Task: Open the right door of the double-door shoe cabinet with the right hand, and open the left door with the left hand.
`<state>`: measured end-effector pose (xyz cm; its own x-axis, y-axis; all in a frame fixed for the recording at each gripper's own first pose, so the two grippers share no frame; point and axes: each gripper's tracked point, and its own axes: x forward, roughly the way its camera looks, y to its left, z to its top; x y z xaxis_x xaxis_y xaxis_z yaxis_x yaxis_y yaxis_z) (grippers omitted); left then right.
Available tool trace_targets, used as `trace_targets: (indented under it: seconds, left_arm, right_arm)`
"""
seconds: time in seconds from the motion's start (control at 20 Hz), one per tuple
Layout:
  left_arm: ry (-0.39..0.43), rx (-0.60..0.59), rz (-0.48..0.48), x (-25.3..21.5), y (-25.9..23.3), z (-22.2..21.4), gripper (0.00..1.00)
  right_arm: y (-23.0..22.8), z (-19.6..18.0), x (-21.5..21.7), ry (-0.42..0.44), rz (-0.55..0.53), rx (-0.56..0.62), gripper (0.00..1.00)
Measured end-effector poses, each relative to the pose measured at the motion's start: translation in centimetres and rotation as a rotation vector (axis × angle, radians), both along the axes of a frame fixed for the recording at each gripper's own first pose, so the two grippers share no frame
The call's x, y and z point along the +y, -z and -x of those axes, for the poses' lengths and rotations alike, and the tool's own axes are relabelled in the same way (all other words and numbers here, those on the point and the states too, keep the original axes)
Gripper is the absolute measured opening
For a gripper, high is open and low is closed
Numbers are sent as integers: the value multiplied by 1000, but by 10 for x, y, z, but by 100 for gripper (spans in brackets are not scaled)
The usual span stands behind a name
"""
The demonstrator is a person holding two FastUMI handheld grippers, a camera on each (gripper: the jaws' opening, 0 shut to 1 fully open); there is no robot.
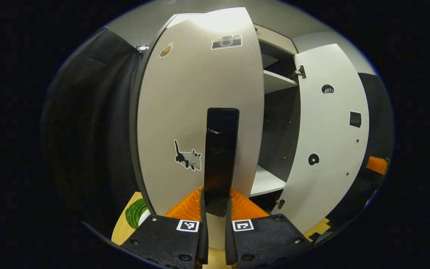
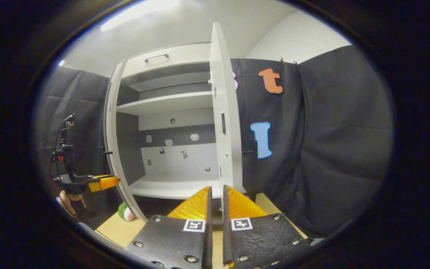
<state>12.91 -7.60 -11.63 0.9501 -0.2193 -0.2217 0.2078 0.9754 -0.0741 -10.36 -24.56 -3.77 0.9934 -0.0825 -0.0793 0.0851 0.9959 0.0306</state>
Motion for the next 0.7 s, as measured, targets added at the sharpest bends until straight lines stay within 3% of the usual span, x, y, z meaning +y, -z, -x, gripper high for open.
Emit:
trace_targets:
  seconds: [0.7]
  left_arm:
    - [36,-4,-3,2,-1,4,18]
  right_arm:
    - [2,-1,3,-77,16,10,11]
